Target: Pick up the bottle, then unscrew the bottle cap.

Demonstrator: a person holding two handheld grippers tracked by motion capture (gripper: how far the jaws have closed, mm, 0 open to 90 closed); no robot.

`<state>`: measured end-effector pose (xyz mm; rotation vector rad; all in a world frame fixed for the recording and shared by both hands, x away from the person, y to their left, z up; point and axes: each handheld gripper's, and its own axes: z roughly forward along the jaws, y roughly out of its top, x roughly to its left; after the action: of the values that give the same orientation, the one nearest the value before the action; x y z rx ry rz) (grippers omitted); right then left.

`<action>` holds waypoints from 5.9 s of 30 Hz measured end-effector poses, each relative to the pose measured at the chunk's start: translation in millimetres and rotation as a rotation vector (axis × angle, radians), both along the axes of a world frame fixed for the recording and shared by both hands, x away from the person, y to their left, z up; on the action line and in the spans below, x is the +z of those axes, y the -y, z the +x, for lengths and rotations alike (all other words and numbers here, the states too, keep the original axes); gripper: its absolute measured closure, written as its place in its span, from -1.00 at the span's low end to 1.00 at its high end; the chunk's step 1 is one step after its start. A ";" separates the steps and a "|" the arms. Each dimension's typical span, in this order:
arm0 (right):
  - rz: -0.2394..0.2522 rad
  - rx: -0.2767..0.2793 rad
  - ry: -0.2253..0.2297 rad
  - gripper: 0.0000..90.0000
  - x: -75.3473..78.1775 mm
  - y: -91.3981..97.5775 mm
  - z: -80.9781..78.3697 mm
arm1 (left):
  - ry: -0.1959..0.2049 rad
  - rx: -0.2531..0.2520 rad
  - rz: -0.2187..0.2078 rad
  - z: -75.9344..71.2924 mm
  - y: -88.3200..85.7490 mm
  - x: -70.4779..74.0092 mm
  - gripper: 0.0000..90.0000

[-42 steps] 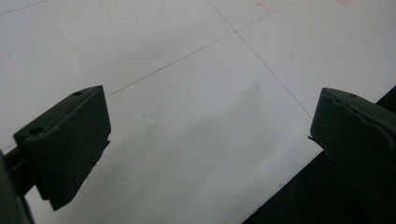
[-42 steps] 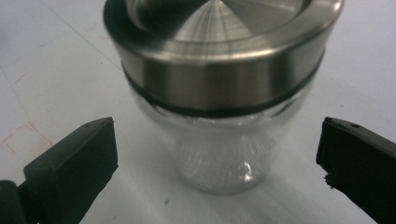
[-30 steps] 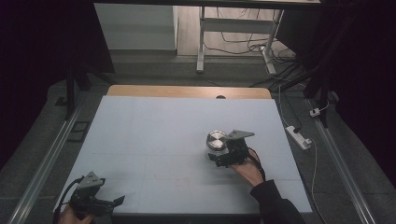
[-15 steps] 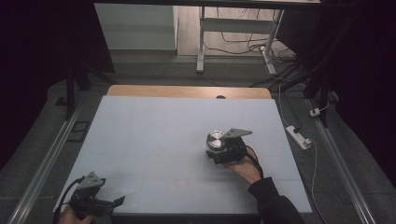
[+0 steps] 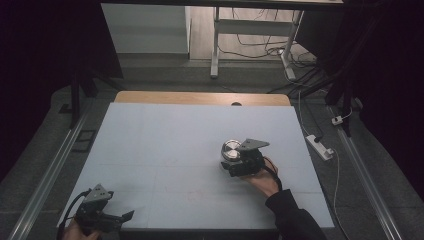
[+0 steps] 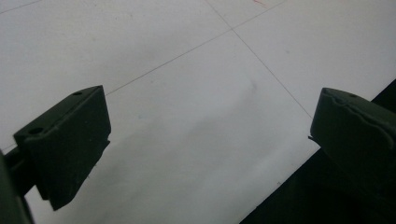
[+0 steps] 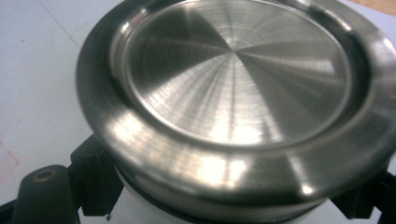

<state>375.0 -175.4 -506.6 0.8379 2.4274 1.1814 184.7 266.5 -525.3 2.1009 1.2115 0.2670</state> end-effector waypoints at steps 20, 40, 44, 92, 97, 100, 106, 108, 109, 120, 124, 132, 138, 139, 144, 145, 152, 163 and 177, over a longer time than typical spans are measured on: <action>0.031 0.082 -0.017 -0.67 17.3 -22.8 -23.6 | -0.001 -0.005 0.001 0.1 0.5 0.0 -1.00; 0.021 0.203 -0.020 -0.67 21.4 -62.1 -55.1 | -0.003 -0.006 0.002 0.2 0.6 -0.1 -1.00; 0.023 0.219 -0.021 -0.67 21.4 -67.9 -59.9 | -0.004 -0.007 0.002 0.3 0.7 -0.1 -1.00; 0.018 0.280 -0.018 -0.67 22.0 -76.2 -72.3 | 0.116 -0.209 -0.115 33.4 38.6 25.2 -1.00; 0.024 0.290 -0.015 -0.67 22.9 -75.9 -72.7 | 0.091 -0.252 -0.114 45.9 53.4 28.9 -0.99; 0.023 0.294 -0.014 -0.67 22.8 -76.0 -72.8 | 0.117 -0.269 -0.094 52.0 60.6 32.8 -0.99; 0.025 0.297 -0.016 -0.67 23.0 -76.1 -73.0 | 0.150 -0.322 -0.086 66.4 71.4 40.1 -0.99; 0.026 0.298 -0.017 -0.67 22.9 -76.0 -72.8 | 0.161 -0.341 -0.084 70.8 75.5 42.9 -1.00; 0.026 0.299 -0.017 -0.67 22.8 -76.0 -72.7 | 0.167 -0.349 -0.083 72.9 77.7 44.5 -1.00; 0.029 0.320 -0.024 -0.67 22.4 -77.1 -73.7 | 0.198 -0.496 -0.138 101.2 103.4 63.8 -1.00; 0.033 0.326 -0.029 -0.67 22.5 -77.4 -74.1 | 0.202 -0.572 -0.169 110.4 114.0 70.3 -1.00; 0.034 0.356 -0.024 -0.67 23.1 -77.8 -74.9 | 0.220 -0.702 -0.137 120.2 140.0 79.9 -0.95; 0.034 0.364 -0.031 -0.67 23.6 -78.2 -76.2 | 0.225 -0.790 -0.130 125.2 150.4 83.6 -0.74; 0.033 0.365 -0.030 -0.67 23.7 -78.3 -76.5 | 0.222 -0.798 -0.123 125.8 152.3 83.4 -0.72; 0.032 0.365 -0.026 -0.67 24.1 -78.3 -76.5 | 0.220 -0.809 -0.096 125.4 161.2 81.8 -0.59; 0.033 0.362 -0.027 -0.67 24.0 -78.1 -76.2 | 0.221 -0.800 -0.091 124.8 162.4 82.0 -0.59; 0.027 0.299 -0.012 -0.67 25.4 -76.0 -73.5 | 0.216 -0.626 -0.068 116.9 172.3 84.8 -0.59; 0.020 0.206 -0.010 -0.67 24.6 -73.8 -70.0 | 0.214 -0.474 -0.070 112.6 183.1 88.6 -0.85; 0.034 0.405 -0.047 -0.67 22.6 -81.9 -79.1 | 0.215 -0.901 -0.083 122.7 158.4 93.3 -0.75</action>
<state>295.9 -93.5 -484.1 0.3921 2.7056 1.3526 307.5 108.1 -432.0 2.2454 0.0848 0.0196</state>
